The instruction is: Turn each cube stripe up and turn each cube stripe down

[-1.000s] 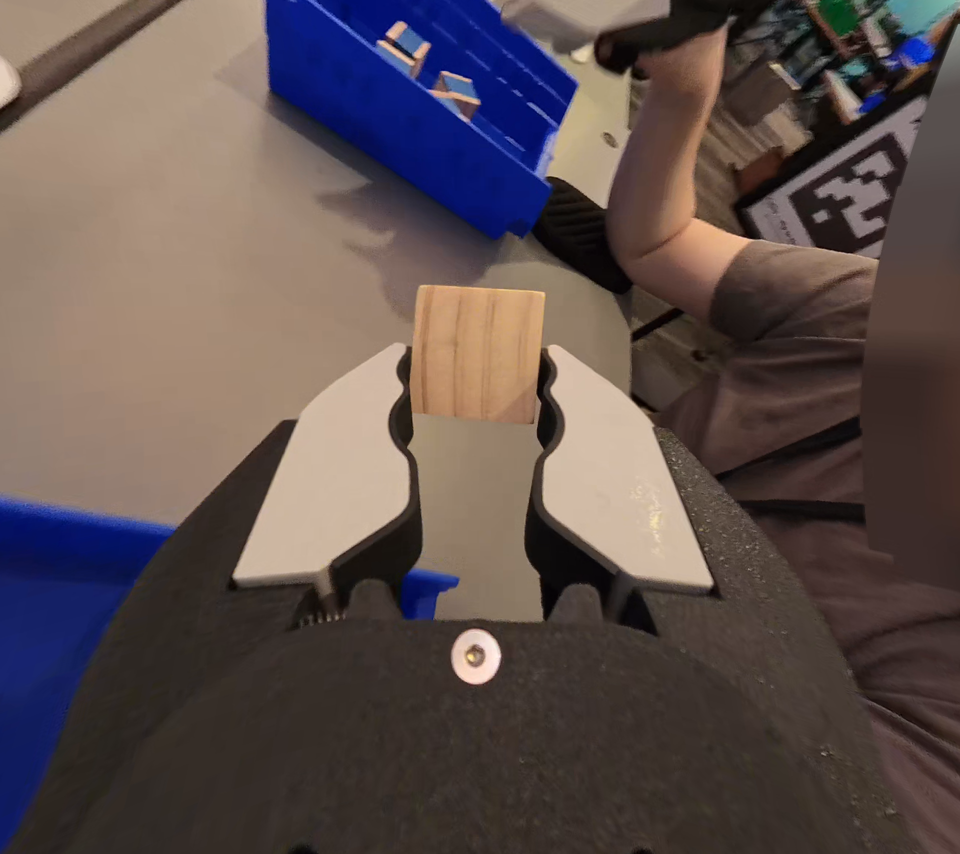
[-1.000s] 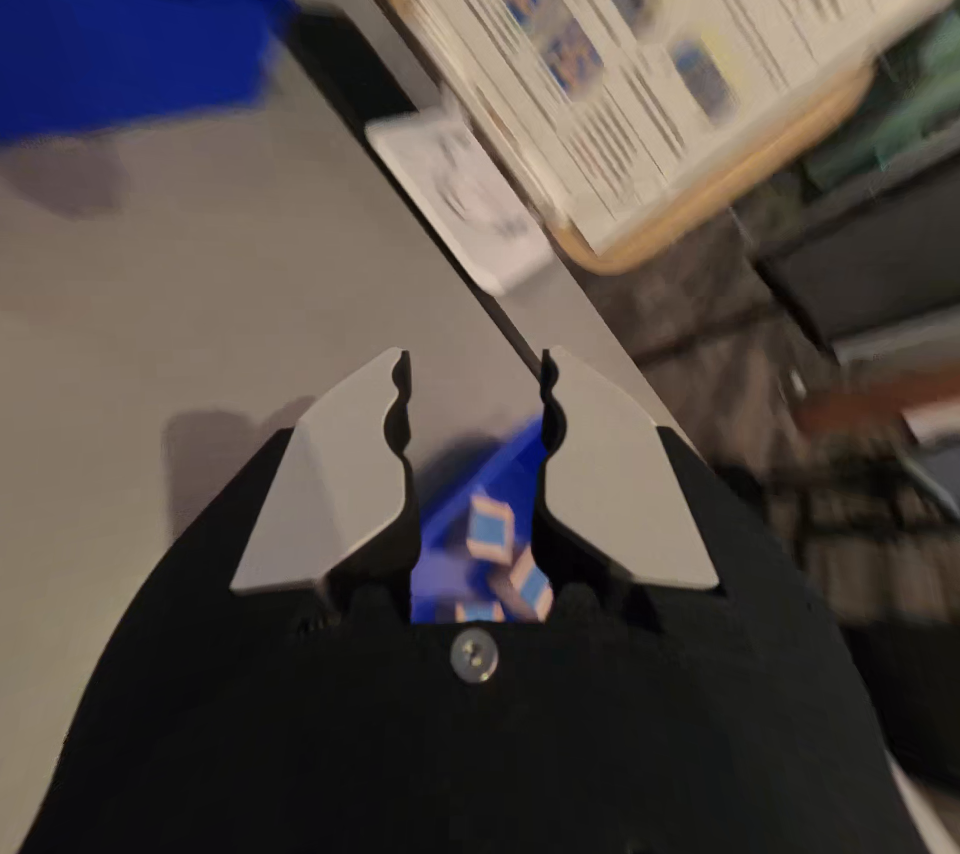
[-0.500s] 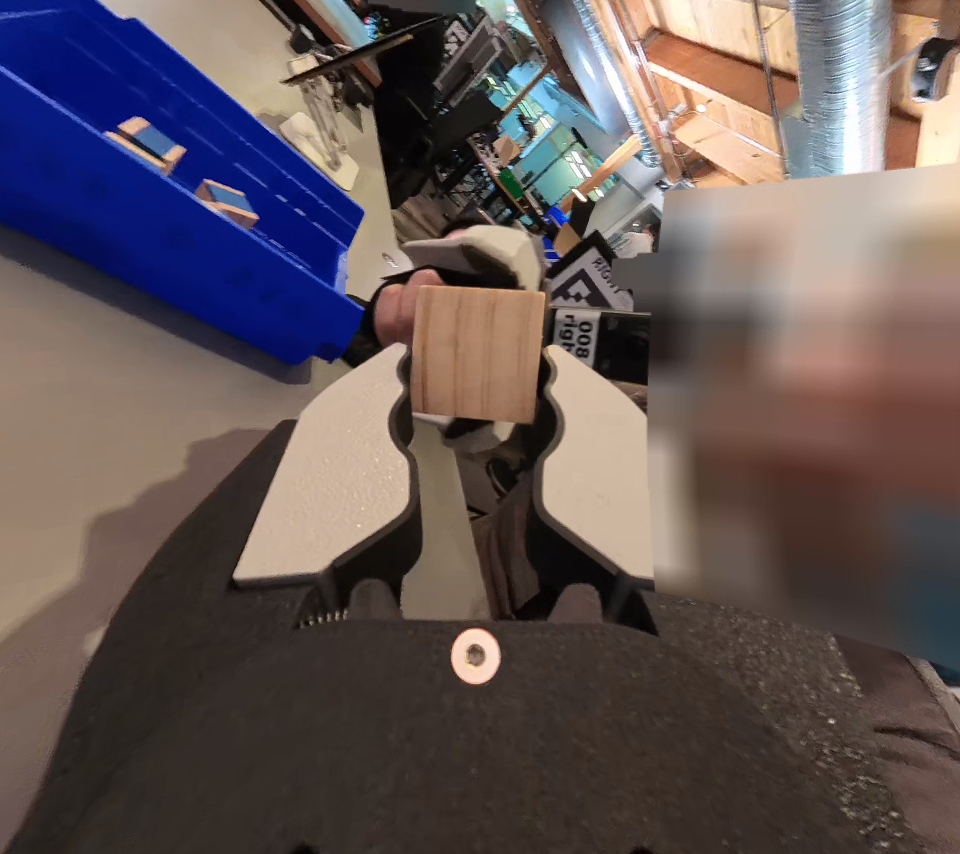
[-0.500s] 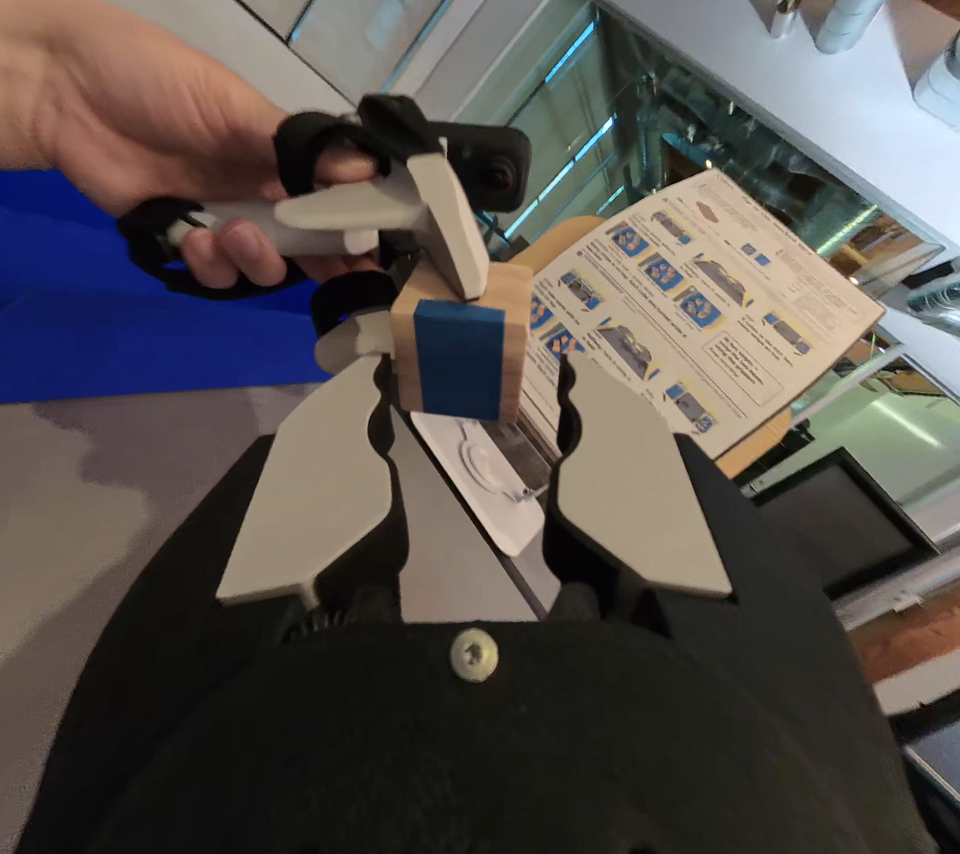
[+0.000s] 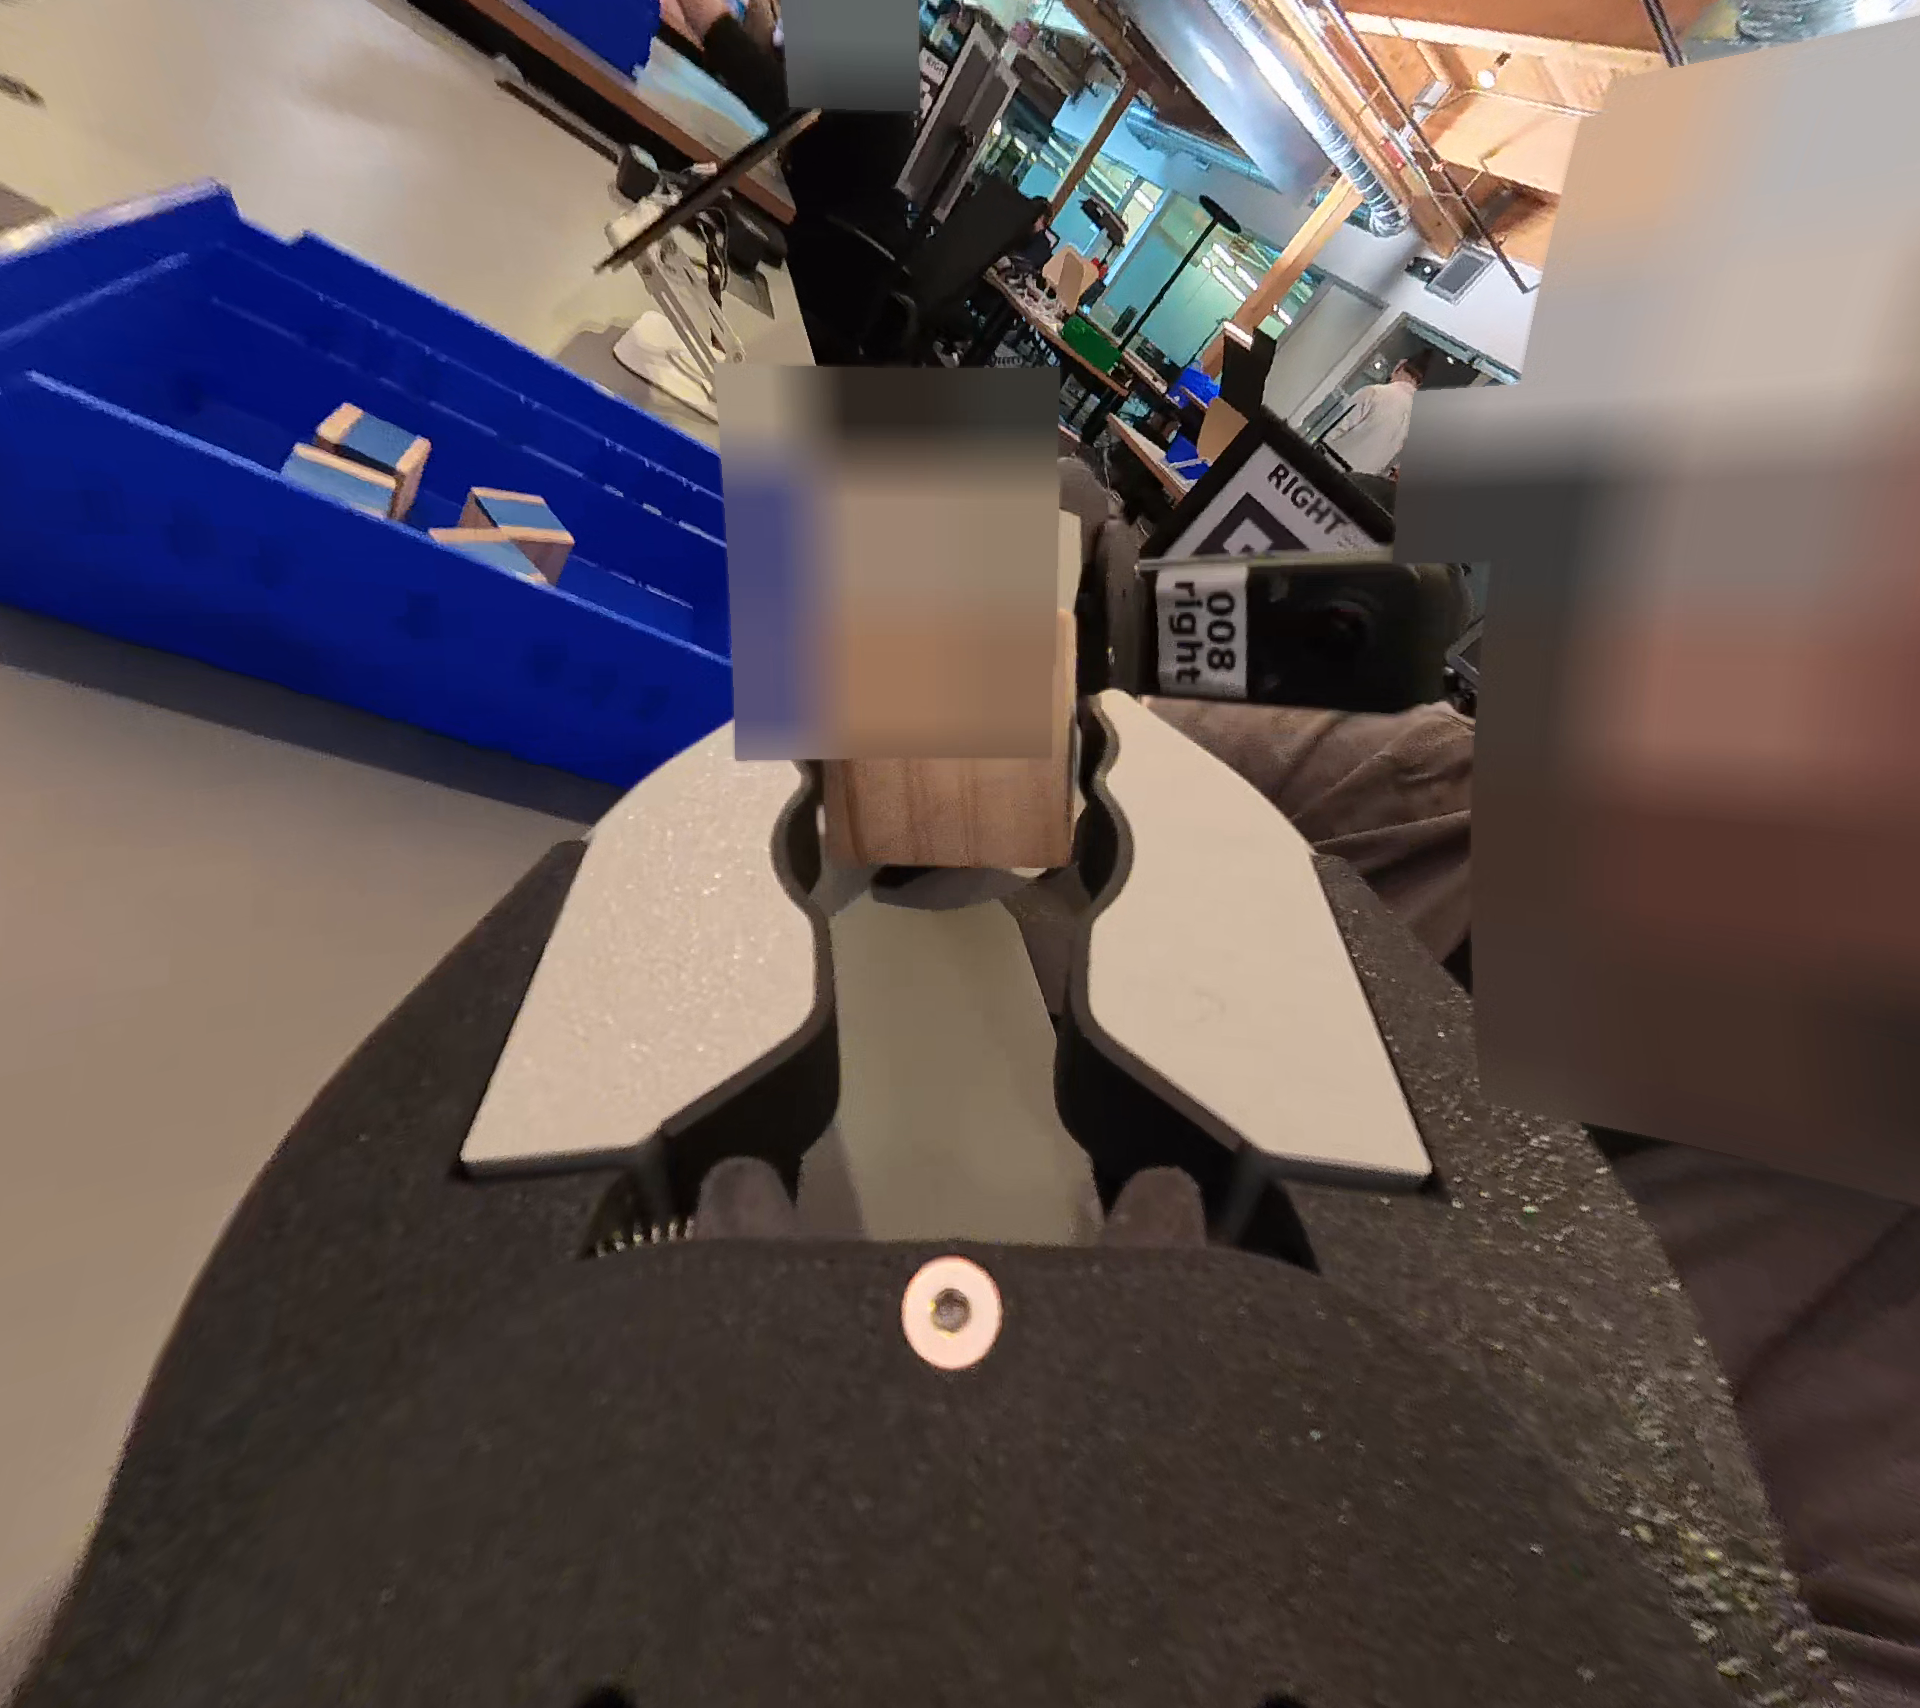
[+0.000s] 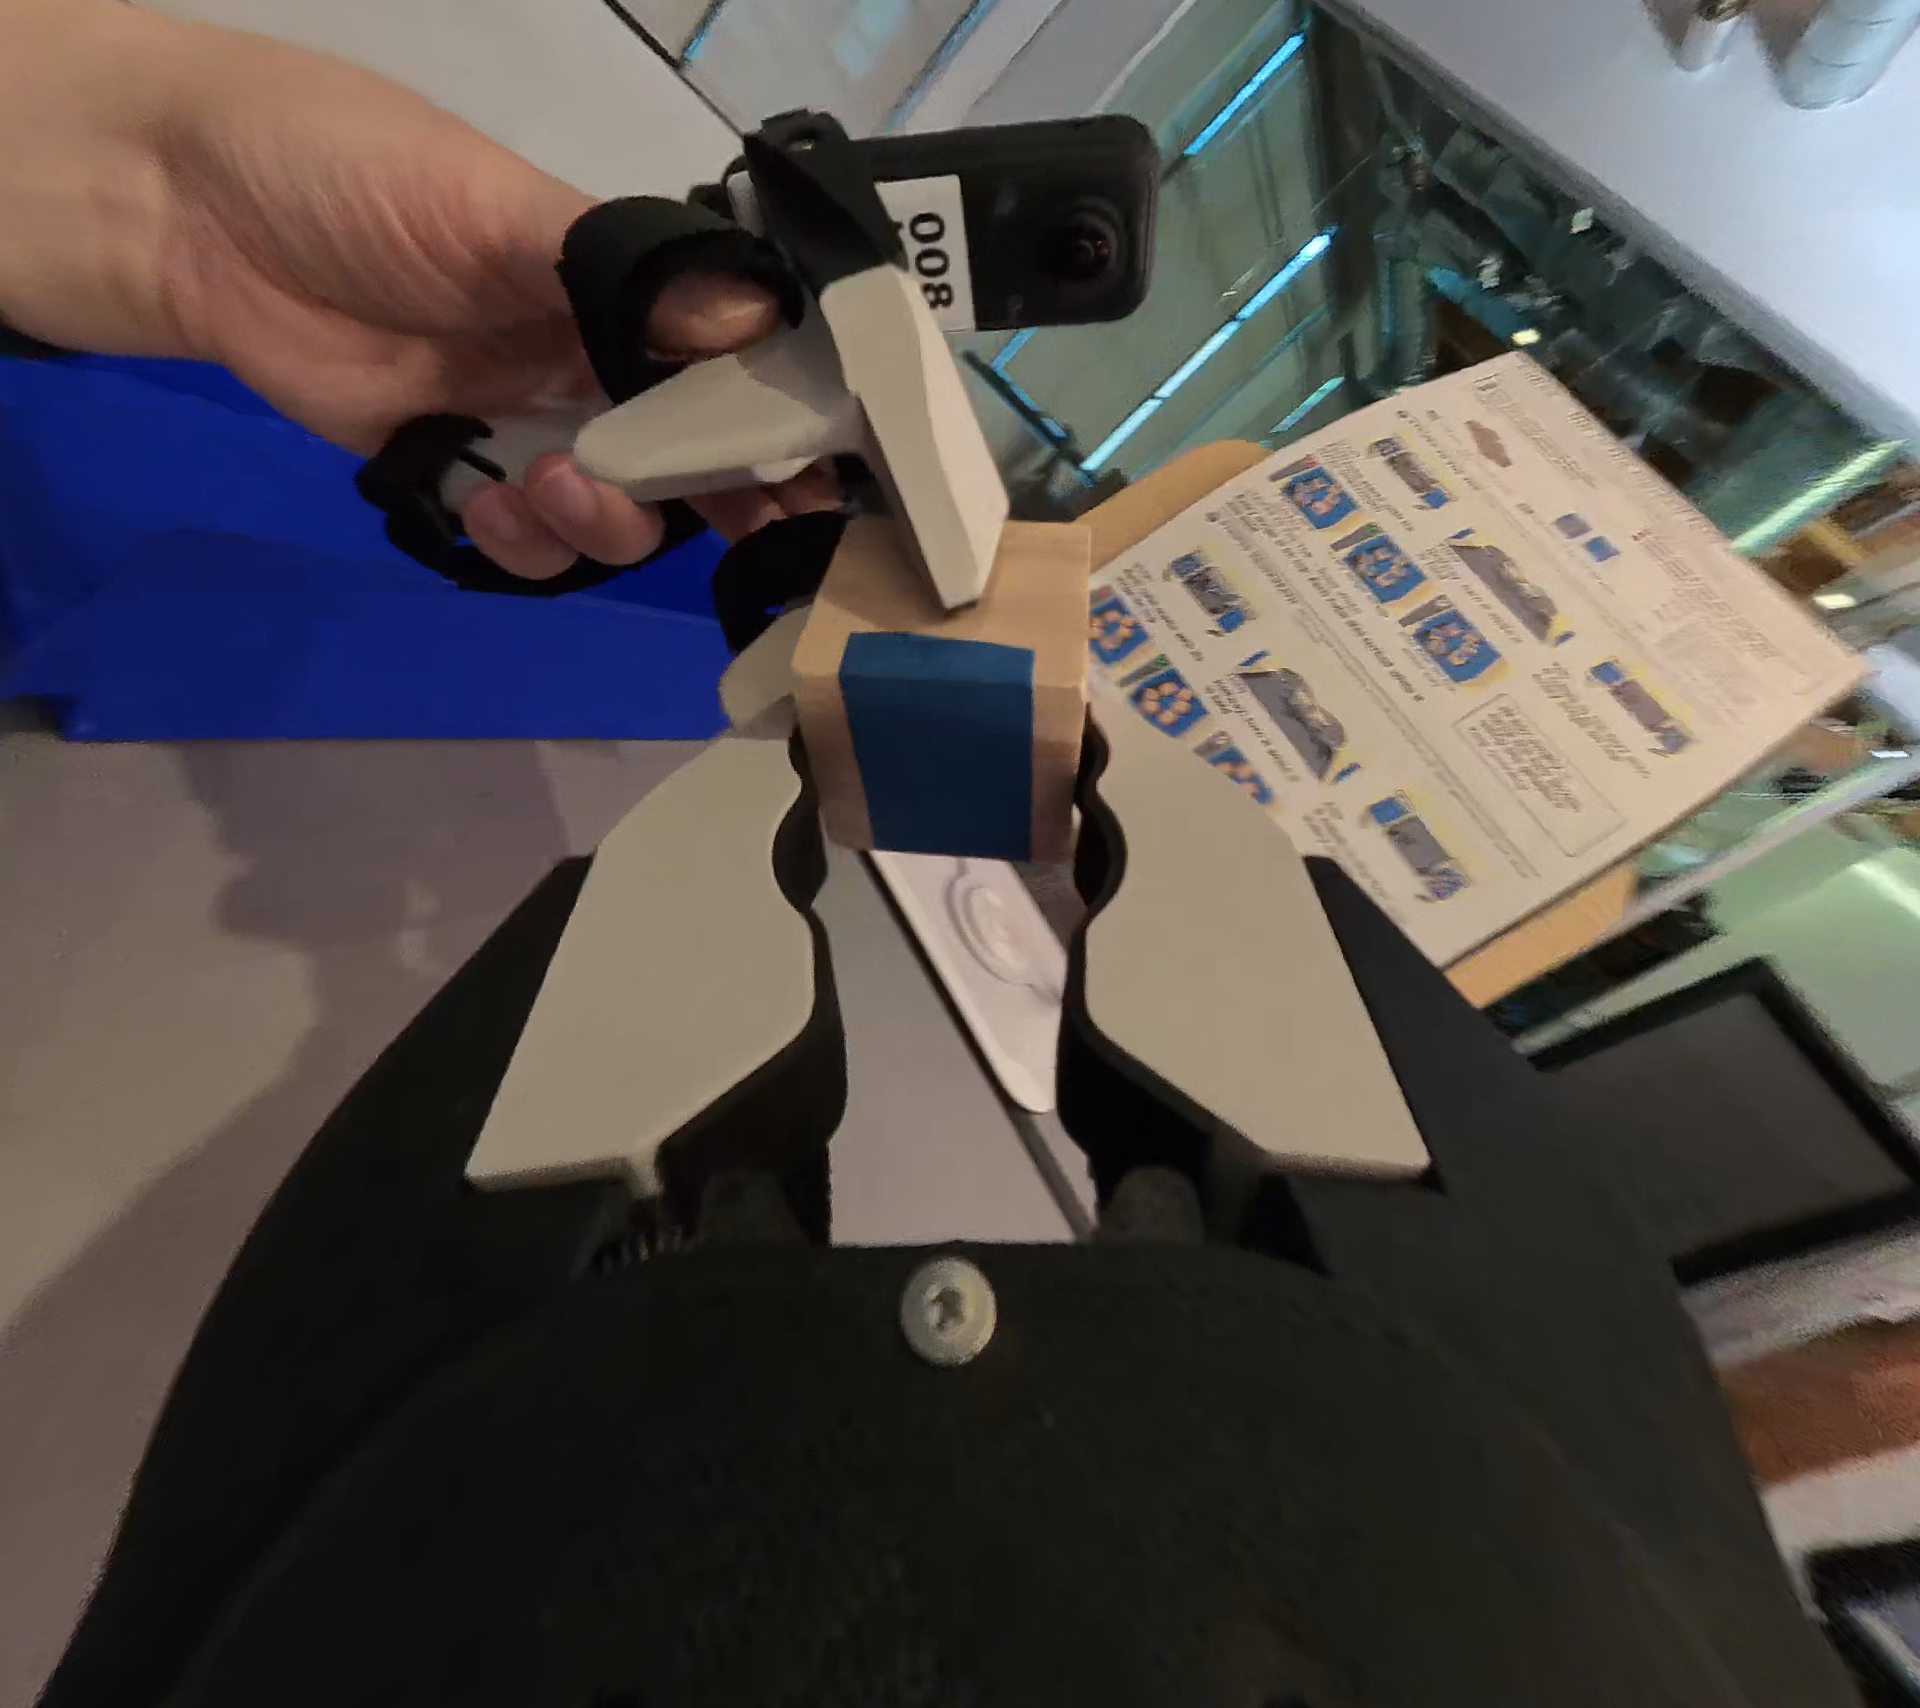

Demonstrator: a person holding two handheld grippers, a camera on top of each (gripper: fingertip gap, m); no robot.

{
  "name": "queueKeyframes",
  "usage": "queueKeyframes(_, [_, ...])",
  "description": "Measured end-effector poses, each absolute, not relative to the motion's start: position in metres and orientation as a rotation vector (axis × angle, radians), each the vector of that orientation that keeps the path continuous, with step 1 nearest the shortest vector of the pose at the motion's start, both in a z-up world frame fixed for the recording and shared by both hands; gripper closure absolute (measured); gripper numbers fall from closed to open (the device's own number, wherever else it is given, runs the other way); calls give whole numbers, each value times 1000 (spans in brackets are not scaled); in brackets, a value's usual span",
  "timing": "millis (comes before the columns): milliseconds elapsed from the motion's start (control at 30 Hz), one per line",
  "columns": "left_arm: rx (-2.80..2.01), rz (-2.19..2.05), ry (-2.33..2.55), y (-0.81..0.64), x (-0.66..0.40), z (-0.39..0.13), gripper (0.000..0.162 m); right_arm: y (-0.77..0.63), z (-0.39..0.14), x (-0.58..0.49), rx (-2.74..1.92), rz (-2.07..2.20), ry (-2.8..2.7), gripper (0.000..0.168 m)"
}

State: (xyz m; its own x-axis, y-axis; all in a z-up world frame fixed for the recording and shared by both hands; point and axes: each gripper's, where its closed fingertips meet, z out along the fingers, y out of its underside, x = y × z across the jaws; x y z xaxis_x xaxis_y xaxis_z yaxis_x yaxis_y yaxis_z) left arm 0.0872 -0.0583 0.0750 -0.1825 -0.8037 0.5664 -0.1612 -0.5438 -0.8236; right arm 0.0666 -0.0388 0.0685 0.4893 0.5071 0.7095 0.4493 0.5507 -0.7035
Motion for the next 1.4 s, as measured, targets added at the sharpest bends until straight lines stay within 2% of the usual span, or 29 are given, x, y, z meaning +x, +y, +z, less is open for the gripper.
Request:
queueKeyframes(33, [-1582,-1754,1108,-57,86,80,113,-40,72,68,-1066,103,-1133,122])
queueKeyframes(100, [-1528,-1614,1064,-46,77,90,109,-39,82,81,-1112,157,-1187,122])
queueKeyframes(200, [-1411,-1341,1012,-35,56,112,117,-17,87,139,-1382,133,-1270,122])
queueKeyframes(333, [-1278,-1086,843,-30,30,135,132,-8,32,242,-1909,221,-1350,122])
queueKeyframes(433, [-1201,-992,818,-32,23,142,133,3,-32,303,-2238,92,-1425,121])
queueKeyframes(567, [-1247,-1012,862,-36,25,139,127,8,-96,316,-2482,184,-1527,121])
queueKeyframes(700, [-1237,-1023,870,-40,21,144,127,8,-135,320,-2591,176,-1634,120])
queueKeyframes(867, [-1248,-975,883,-37,9,145,133,14,-153,321,-2642,105,-1652,120])
queueKeyframes(1100, [-1416,-828,865,-17,-28,135,137,16,-128,321,-2603,145,-1552,116])
queueKeyframes(1267, [-1488,-412,619,17,-118,144,133,60,-47,358,-2329,12,-1125,119])
queueKeyframes(1333, [-1420,-360,520,15,-148,158,133,82,-9,413,-2269,-226,-789,122])
queueKeyframes(1400, [-1395,-353,479,9,-168,165,134,86,14,447,-2190,-276,-606,121])
